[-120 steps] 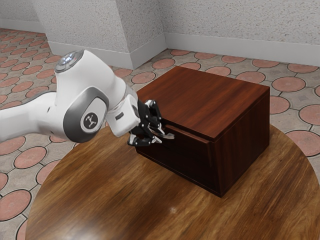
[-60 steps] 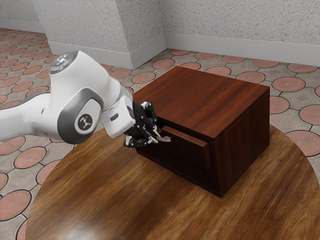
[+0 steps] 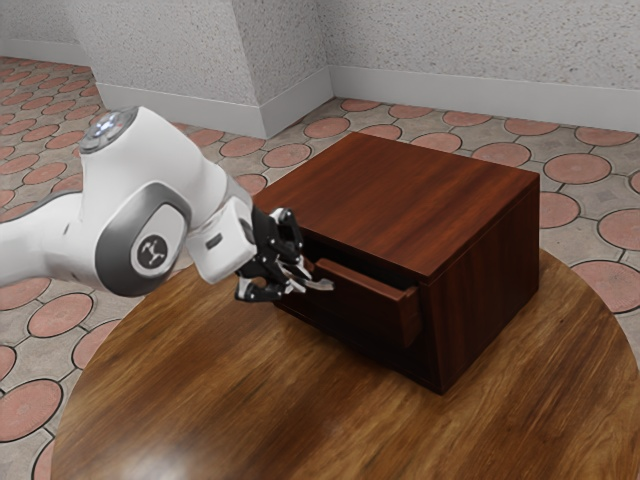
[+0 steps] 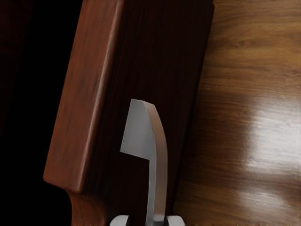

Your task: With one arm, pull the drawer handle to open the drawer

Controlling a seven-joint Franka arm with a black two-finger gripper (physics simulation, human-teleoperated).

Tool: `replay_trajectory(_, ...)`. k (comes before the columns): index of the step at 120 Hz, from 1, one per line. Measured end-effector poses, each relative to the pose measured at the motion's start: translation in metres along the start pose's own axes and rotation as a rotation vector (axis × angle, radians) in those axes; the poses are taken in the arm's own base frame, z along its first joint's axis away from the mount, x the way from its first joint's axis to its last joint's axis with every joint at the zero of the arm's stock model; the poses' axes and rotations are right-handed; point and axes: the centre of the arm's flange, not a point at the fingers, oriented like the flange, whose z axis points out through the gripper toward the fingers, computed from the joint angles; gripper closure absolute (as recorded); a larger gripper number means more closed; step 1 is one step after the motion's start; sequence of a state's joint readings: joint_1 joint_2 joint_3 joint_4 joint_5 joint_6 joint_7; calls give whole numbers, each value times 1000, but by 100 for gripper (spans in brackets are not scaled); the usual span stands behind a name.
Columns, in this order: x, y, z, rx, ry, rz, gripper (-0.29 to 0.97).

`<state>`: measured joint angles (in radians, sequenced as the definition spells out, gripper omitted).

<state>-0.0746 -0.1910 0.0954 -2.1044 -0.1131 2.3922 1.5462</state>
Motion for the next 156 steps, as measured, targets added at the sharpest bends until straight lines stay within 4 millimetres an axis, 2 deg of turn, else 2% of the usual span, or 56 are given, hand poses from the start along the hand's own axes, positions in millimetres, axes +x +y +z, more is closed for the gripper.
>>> replay_trajectory(16, -1, 5, -4, 1, 0, -1, 68)
replay_trajectory(56, -7, 14, -9, 2, 1, -11, 60)
replay_trajectory(103, -10, 35, -19, 1, 8, -16, 60)
replay_trajectory(111, -17, 37, -21, 3, 1, -27, 58)
replay_trajectory(120, -21, 42, -26, 6, -1, -32, 62)
replay_trajectory(156, -23, 58, -32, 5, 1, -35, 63)
